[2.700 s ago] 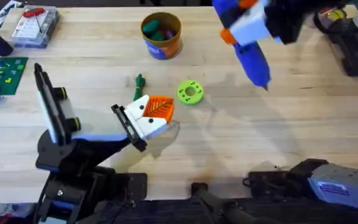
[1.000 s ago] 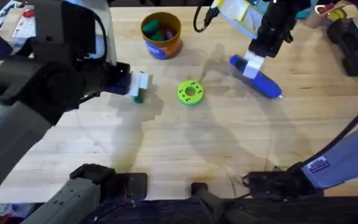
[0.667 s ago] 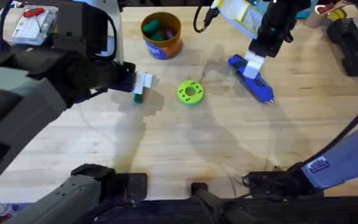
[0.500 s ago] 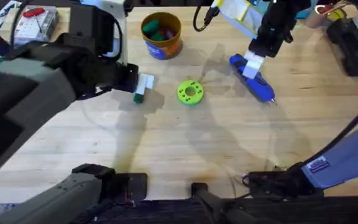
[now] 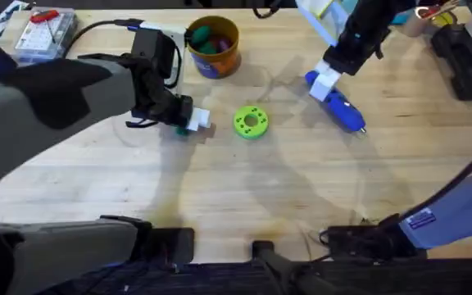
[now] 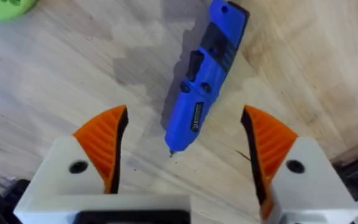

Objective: Pick up the gripper from the table and insert it into the empty holder that is missing its gripper. Then pick up a screw, insert it into the mounting hole, and use the screwdriver to tighten it. Finally, clean up the table by picking up the vegetable and placing it into the bucket.

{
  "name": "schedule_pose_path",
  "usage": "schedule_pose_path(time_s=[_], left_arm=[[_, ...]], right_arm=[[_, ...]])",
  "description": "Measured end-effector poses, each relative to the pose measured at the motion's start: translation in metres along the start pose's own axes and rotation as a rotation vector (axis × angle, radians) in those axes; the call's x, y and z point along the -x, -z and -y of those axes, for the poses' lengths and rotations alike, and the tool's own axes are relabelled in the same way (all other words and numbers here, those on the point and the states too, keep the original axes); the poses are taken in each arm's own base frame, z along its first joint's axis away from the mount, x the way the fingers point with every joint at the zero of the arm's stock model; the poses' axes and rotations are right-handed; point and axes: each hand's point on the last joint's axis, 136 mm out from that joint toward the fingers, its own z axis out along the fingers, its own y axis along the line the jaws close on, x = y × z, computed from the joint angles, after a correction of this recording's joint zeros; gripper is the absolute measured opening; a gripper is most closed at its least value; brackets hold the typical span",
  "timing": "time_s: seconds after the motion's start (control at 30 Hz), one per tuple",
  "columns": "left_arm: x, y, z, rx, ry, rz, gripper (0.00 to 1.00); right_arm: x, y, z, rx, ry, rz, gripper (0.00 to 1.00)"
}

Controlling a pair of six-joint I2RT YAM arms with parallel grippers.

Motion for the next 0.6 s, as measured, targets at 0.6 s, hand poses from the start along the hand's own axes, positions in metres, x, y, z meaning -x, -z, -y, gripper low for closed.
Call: schedule_pose_path(time_s=[0.6], left_arm=[[0.0082, -0.0036, 0.0011, -0.007, 0.036, 0.017, 0.666]], right_arm=[[0.0022, 0.0035, -0.0001, -0.001, -0.041, 0.020, 0.994]])
